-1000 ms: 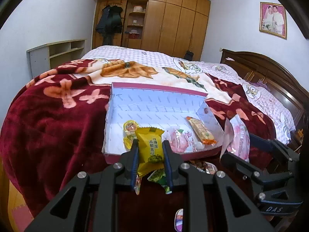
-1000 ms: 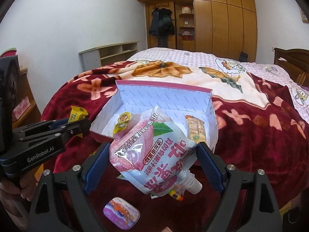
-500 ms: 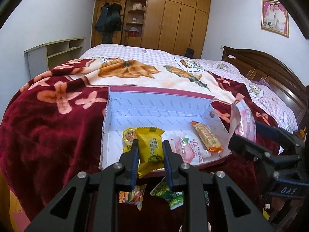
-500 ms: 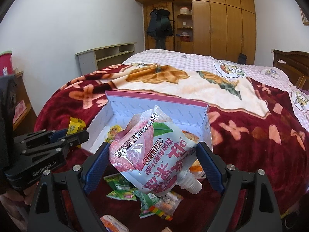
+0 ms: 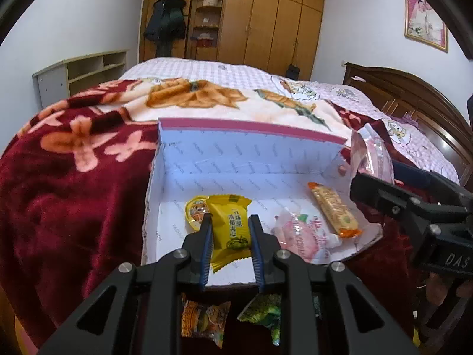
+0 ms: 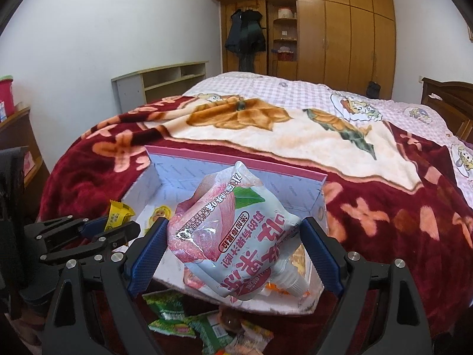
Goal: Organize snacks
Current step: 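Carry the drink pouch into the box with the right tool while the left tool carries the yellow packet in, then open both tools to release the pouch and yellow packet in the box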
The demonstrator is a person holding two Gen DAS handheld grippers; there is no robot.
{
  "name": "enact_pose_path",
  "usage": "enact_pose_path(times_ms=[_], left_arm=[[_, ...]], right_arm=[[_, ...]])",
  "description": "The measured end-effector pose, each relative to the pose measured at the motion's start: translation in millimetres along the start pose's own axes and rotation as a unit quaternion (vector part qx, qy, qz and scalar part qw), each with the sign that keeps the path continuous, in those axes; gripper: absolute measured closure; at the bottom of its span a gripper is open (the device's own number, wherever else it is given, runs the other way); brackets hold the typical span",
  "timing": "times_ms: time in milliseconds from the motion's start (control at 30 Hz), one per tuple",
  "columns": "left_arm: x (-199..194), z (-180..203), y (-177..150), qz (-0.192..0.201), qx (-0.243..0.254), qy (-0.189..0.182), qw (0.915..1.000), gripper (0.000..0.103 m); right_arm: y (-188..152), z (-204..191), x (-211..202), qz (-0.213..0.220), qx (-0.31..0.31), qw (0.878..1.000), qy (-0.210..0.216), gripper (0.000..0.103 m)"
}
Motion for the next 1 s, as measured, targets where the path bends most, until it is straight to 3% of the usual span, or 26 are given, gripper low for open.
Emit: enact_pose_path(times_ms=[533,1000], left_arm=[[60,-16,-19,-0.038,0.021,0.035,0.9984,0.079],[67,-18,-19,-0.035,0.070,0.041,0.9961,0.079]], right_arm=[[-17,30,61,-0.045,0.017,0.999,-0.016,0.013],[-29,34,80,-0.062,0.042,0.997,-0.029,0.012]])
Point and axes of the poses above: each gripper's, at about its wrist camera, not at the fingertips, and x roughly the way its jaws point, z to its right, y to its top, the point moved 5 cm from there along x, roughly the way its jaws point, and after that the axes turned 14 degrees about z, right-handed, at the moved point
